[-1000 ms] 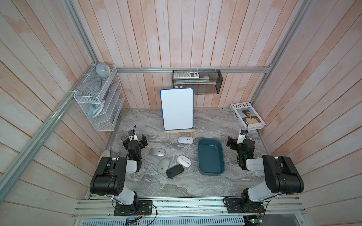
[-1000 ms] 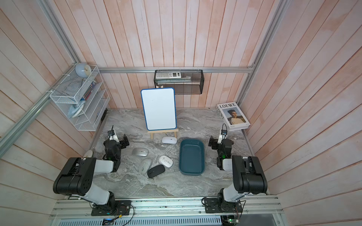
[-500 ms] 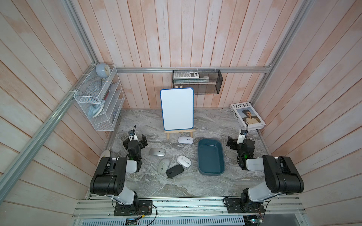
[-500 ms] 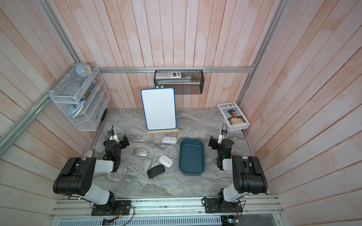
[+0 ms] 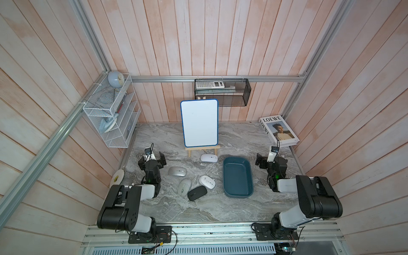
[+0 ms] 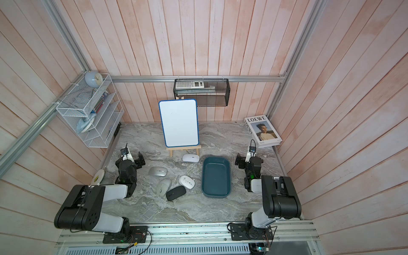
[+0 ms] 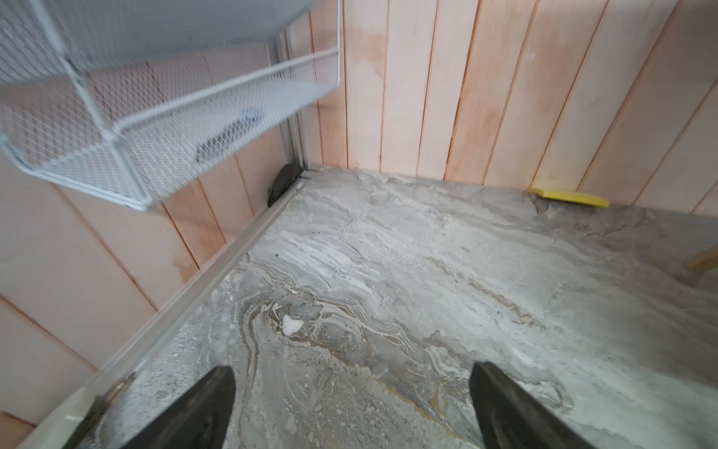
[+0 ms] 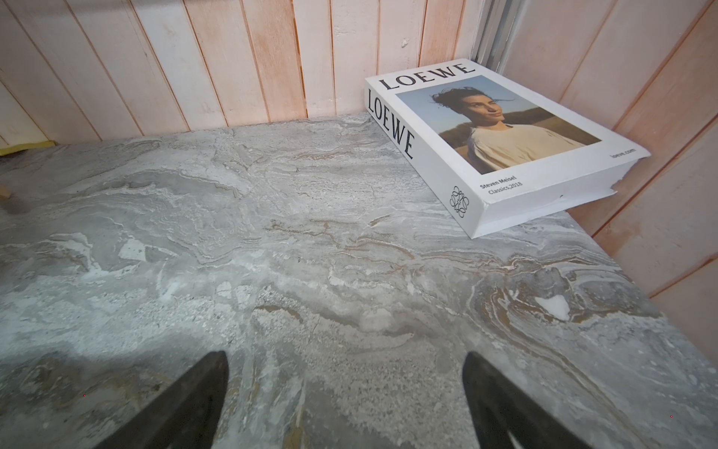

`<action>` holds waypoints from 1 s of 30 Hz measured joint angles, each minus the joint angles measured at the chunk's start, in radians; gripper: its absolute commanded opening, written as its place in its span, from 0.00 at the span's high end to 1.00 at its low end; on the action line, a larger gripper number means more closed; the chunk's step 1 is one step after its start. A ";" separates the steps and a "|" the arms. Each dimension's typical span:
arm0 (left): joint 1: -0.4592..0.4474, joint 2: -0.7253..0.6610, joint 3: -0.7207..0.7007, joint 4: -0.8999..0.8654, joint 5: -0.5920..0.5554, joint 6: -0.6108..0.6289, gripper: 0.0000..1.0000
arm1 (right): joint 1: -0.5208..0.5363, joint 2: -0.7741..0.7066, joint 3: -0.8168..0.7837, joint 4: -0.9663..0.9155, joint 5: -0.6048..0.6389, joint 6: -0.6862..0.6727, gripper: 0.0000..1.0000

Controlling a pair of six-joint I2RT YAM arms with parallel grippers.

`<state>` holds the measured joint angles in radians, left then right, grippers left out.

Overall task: Put the mouse in the storage box
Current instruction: Pick up the mouse from the center of the board.

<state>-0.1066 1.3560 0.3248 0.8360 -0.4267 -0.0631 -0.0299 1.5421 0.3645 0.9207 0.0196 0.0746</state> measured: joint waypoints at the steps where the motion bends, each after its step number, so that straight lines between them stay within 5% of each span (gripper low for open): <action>1: -0.021 -0.090 0.000 -0.050 -0.011 -0.023 0.00 | 0.009 -0.015 0.000 -0.021 0.032 0.001 0.02; 5: -0.018 -0.396 0.080 -0.330 -0.031 -0.222 0.00 | 0.060 -0.251 0.018 -0.235 0.164 0.046 0.02; 9: 0.033 -0.558 0.159 -0.595 0.031 -0.451 0.00 | 0.069 -0.534 0.108 -0.451 0.249 0.309 0.02; 13: 0.073 -0.525 0.160 -0.758 0.319 -0.594 0.14 | 0.064 -0.698 0.107 -0.579 0.193 0.514 0.02; 17: 0.010 -0.431 0.161 -0.855 0.593 -0.677 0.18 | 0.094 -0.729 0.116 -0.698 0.030 0.560 0.08; 22: -0.294 -0.422 0.242 -1.068 0.678 -0.631 0.19 | 0.273 -0.700 0.248 -0.930 -0.112 0.503 0.09; 26: -0.525 -0.421 0.325 -1.154 0.607 -0.523 0.04 | 0.352 -0.695 0.320 -1.014 -0.200 0.463 0.11; 30: -0.729 -0.354 0.367 -1.167 0.518 -0.368 0.02 | 0.357 -0.681 0.327 -1.069 -0.232 0.447 0.11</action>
<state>-0.8356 1.0023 0.6914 -0.3305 0.0914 -0.4309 0.3267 0.8612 0.6910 -0.1482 -0.2119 0.5217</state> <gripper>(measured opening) 0.977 0.896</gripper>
